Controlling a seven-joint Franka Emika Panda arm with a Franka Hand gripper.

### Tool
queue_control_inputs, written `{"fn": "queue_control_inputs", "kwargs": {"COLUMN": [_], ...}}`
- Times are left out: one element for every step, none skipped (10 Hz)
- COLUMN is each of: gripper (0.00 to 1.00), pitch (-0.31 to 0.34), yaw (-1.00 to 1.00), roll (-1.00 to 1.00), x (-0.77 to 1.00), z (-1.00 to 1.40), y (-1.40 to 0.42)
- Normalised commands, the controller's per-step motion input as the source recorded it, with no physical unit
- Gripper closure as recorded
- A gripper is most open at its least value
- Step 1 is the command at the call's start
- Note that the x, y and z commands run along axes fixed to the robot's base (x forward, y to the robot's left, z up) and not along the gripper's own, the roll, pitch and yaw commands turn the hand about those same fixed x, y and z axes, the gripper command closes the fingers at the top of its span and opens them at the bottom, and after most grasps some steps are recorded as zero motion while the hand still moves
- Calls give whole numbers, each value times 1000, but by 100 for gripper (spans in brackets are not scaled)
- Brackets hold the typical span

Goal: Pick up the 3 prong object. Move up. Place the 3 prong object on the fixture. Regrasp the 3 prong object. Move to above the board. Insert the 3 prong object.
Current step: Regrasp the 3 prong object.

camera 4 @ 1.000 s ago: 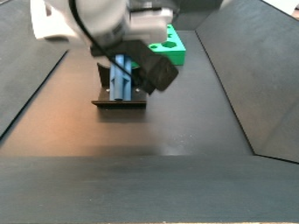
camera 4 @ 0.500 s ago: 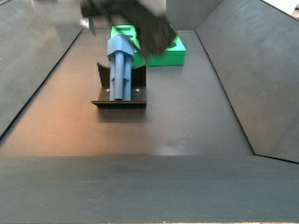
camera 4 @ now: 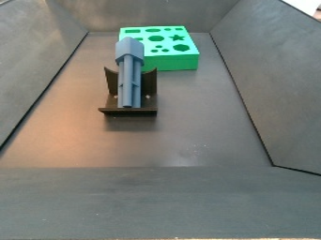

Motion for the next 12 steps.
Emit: {"fn": "queue_control_inputs", "kwargs": {"gripper": [0,0,0,0,0,0,0,0,0,0,0,0], "pitch": [12,10,8,2,1,-3,-5,-4,-1,11,17,30], "yaw": [-14,-13,-13,-11,-10,-9,-7,-5,-4,-2,0,3], "roll": [1000,1000,1000,1000,1000,1000,1000,1000,1000,1000,1000,1000], "x": [-16,-17,-18,-12,-13,-6,2,3,1,8,16,34], "z": [20,15,11,11,11,13,7,5,3,6,9,-2], "y": [-57,-8,-14,-28,-28,-20,-17,-21,-20,-19,-20,-25]}}
